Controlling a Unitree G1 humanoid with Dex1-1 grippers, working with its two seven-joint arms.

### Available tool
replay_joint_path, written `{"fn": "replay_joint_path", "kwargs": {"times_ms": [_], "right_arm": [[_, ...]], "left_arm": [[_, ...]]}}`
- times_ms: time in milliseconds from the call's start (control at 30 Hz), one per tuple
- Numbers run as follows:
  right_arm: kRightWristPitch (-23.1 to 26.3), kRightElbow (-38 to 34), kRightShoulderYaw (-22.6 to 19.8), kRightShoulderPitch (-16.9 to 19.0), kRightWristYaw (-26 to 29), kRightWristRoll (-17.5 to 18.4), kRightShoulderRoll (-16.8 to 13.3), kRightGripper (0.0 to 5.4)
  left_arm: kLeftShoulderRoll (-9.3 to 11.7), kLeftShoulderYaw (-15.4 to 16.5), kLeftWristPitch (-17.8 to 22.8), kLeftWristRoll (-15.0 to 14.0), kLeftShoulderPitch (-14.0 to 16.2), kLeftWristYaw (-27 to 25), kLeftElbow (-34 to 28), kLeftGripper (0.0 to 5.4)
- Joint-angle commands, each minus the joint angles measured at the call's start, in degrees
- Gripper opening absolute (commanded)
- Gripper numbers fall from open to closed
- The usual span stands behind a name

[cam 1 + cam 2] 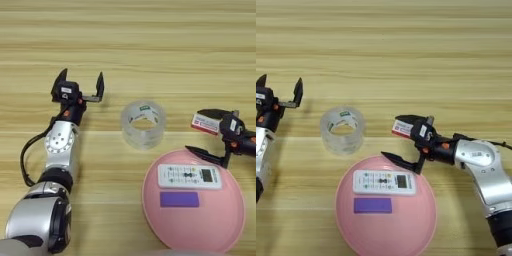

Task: Move the objects on the table

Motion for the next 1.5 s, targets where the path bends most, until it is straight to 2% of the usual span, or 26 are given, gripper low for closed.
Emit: {"fn": "replay_joint_path", "kwargs": {"times_ms": [33, 433, 700, 1000, 1133, 1333, 1500], "right_arm": [[3.1, -3.2, 2.2, -1.0, -1.4, -2.4, -0.4, 5.34], [9.2, -4.4, 5.4, -4.5, -0.2, -6.2, -3.2, 5.34], [8.6, -3.2, 8.4, -6.2, 1.2, -9.3, -4.6, 5.34], [8.2, -3.2, 8.7, -6.7, 1.5, -9.1, -4.9, 5.34], [8.3, -1.9, 9.7, -7.8, 0.4, -10.3, -4.0, 5.34], [9.4, 2.0, 10.5, -11.0, -2.5, -11.6, -0.7, 5.34], [9.4, 3.8, 10.7, -11.8, -3.4, -11.7, 0.7, 5.34]], "left_arm": [[0.1, 0.0, 0.2, -0.4, -1.0, -0.4, 0.6, 5.4], [-0.2, 0.0, 0.2, -0.5, -1.0, -0.4, 0.3, 5.4], [-0.4, 0.0, 0.2, -0.6, -0.9, -0.5, 0.4, 5.4], [-0.5, 0.0, 0.2, -0.5, -0.8, -0.3, 0.1, 5.4], [-0.6, -0.1, 0.3, -0.5, -0.8, -0.3, 0.1, 5.4], [-0.8, -0.2, 0.2, -0.3, -0.9, 0.0, 0.3, 5.4], [-0.8, -0.2, 0.1, -0.3, -0.9, 0.1, 0.2, 5.4]]}}
